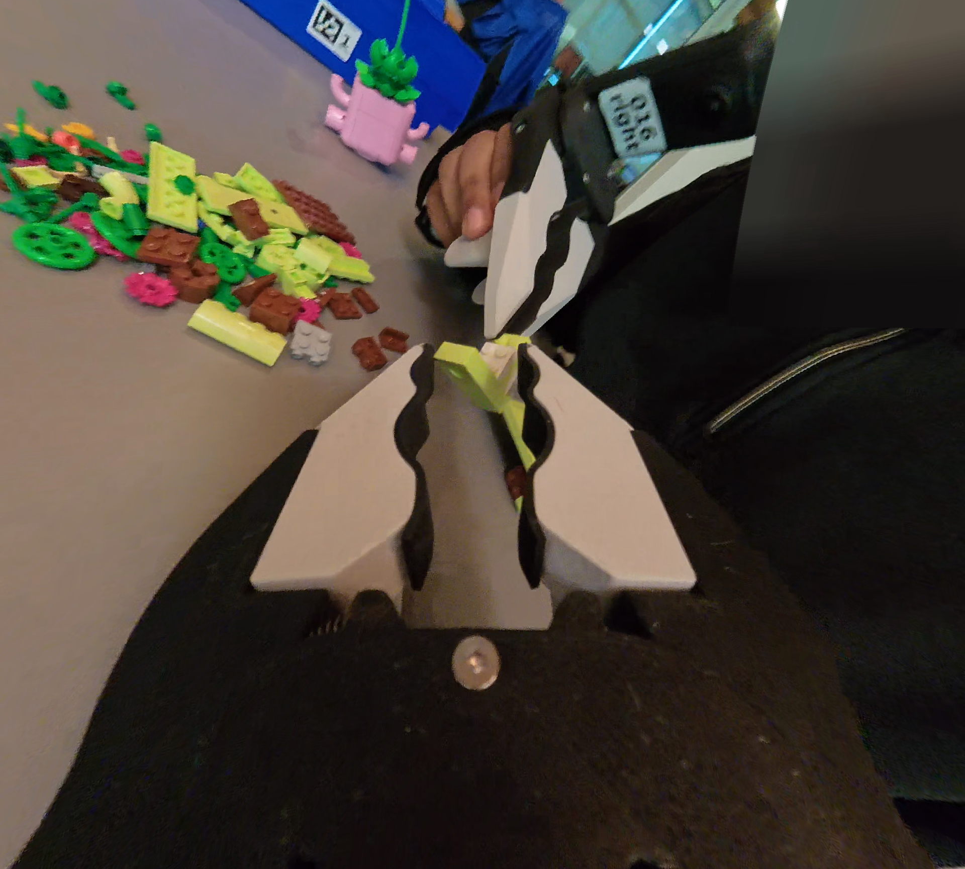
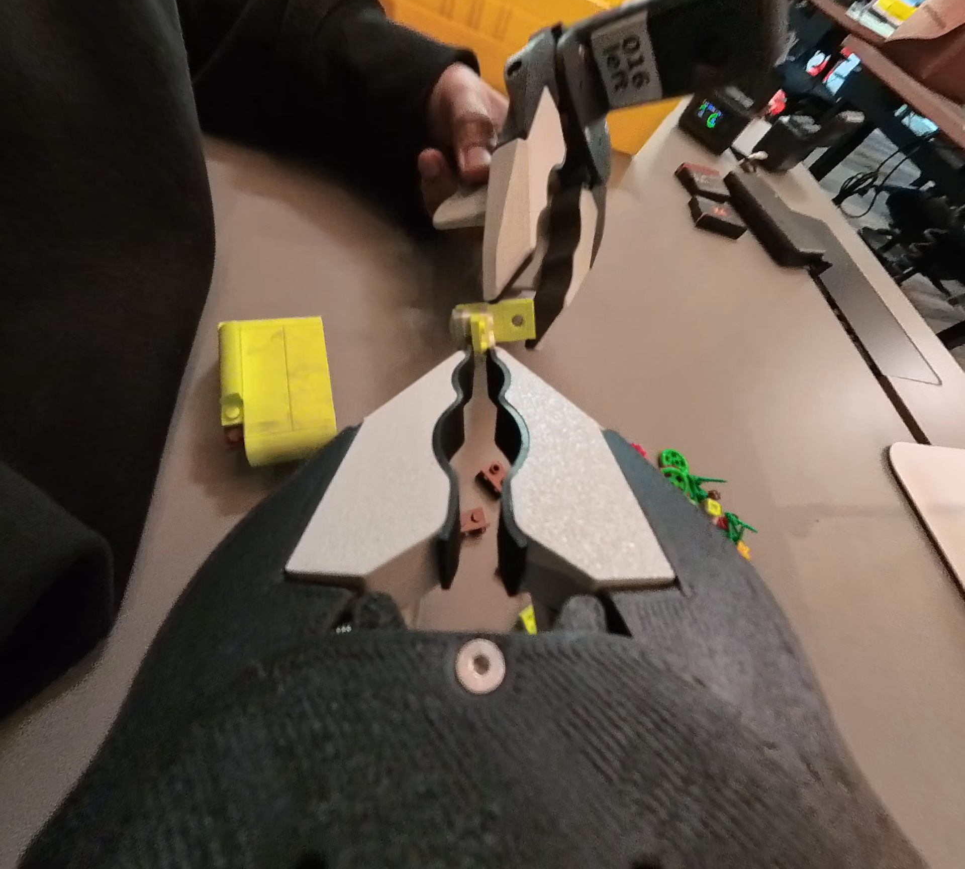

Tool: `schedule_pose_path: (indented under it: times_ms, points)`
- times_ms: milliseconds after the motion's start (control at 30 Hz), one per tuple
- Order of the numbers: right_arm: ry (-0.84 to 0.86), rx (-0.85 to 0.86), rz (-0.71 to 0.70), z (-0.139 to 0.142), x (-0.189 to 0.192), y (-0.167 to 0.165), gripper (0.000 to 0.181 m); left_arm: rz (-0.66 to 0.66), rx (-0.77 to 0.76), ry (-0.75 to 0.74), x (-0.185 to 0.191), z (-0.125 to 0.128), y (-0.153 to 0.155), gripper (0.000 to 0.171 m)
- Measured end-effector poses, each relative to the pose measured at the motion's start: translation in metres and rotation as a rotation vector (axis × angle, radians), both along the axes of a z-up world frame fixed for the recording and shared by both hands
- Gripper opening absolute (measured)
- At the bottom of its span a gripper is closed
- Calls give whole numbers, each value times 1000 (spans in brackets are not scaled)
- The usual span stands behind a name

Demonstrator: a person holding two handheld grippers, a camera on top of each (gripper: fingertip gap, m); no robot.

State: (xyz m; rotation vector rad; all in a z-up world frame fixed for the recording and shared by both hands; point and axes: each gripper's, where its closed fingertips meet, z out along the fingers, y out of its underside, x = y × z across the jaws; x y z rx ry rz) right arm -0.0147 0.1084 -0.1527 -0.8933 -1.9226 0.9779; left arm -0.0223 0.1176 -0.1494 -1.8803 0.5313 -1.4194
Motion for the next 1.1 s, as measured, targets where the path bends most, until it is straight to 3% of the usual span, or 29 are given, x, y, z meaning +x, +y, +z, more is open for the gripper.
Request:
schedule_pose_path:
  times_ms: [167,300,400,467,633,700,800,1100]
  points:
    - [-92,115,-31,-23,2,10,2,9,48,216,-3,-22,-2,17]
    - [-151,178,-59,-39,3,17,3,13,115,268,-2,-22,-2,13]
    - [-227,52,-58,-46,4,16,32,14,140,374,-2,-32,-2,13]
    - [-267,-60,-52,-46,5,15,38,3,163,447,1,-38,-3,12]
    - [-291,-248,-23,-41,1,5,30,-36,262,560,9,-44,-10,13]
    - [-322,-237,-26,-47,0,4,27,-47,276,579,10,-46,-12,12]
    - [-345,-202,-29,-53,0,2,21,-64,267,615,11,-52,-13,28]
    - [-361,-177,-28,-57,0,0,15,-68,250,695,13,-63,-10,26]
